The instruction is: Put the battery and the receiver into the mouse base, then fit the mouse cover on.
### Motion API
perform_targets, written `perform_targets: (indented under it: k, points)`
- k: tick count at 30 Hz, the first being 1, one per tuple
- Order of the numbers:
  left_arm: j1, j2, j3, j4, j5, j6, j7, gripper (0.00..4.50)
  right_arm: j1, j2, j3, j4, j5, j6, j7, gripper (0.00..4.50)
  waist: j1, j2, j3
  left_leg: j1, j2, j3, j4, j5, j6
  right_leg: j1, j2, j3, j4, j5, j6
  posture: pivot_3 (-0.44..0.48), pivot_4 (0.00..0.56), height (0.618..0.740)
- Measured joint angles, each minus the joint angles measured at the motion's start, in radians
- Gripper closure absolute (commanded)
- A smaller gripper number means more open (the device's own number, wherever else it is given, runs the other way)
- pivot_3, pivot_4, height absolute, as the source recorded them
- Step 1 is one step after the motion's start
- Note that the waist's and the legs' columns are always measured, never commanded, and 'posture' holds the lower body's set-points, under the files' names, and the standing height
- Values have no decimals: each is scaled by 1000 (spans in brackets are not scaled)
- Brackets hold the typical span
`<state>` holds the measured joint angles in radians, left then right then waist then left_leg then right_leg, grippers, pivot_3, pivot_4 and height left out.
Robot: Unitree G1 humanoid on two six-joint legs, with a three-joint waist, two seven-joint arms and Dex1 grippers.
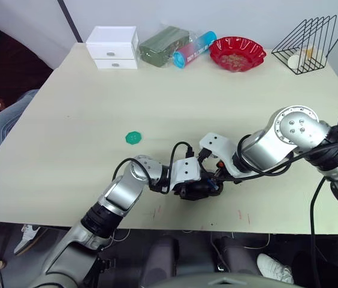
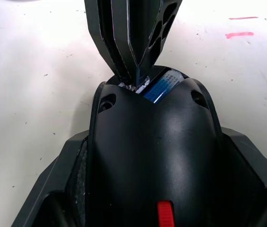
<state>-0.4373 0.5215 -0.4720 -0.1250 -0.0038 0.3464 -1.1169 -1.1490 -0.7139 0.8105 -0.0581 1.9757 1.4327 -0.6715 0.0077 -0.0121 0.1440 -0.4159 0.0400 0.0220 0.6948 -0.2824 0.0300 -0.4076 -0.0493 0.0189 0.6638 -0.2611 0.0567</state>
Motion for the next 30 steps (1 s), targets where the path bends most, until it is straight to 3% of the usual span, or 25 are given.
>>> perform_targets:
  k: [8, 11, 14, 30]
  points:
    - [1, 0, 0, -1, 0, 1, 1, 1559, 0, -3, 7, -7, 0, -12, -3, 4500, 0, 0, 0, 0, 0, 0, -1, 0, 0, 0, 0, 0, -1, 0, 0, 0, 150, 740]
    - [1, 0, 0, 0, 0, 0, 1, 1559, 0, -3, 10, -7, 0, -12, -1, 3701, 0, 0, 0, 0, 0, 0, -1, 0, 0, 0, -1, 0, -1, 0, 0, 0, 150, 740]
    - [1, 0, 0, 0, 0, 0, 1, 1559, -4, 0, 10, -15, -1, -13, 4, 2357, 1, 0, 0, 1, 0, 0, -3, 0, 0, 0, -1, 0, -1, 0, 0, 0, 150, 740]
    - [2, -1, -3, 6, 1, -10, 0, 1559, 2, -17, 24, -14, -5, -21, 33, 2357, 4, 0, -1, 0, -1, 0, -6, 0, 0, -1, -2, -1, -3, 0, 0, 0, 150, 740]
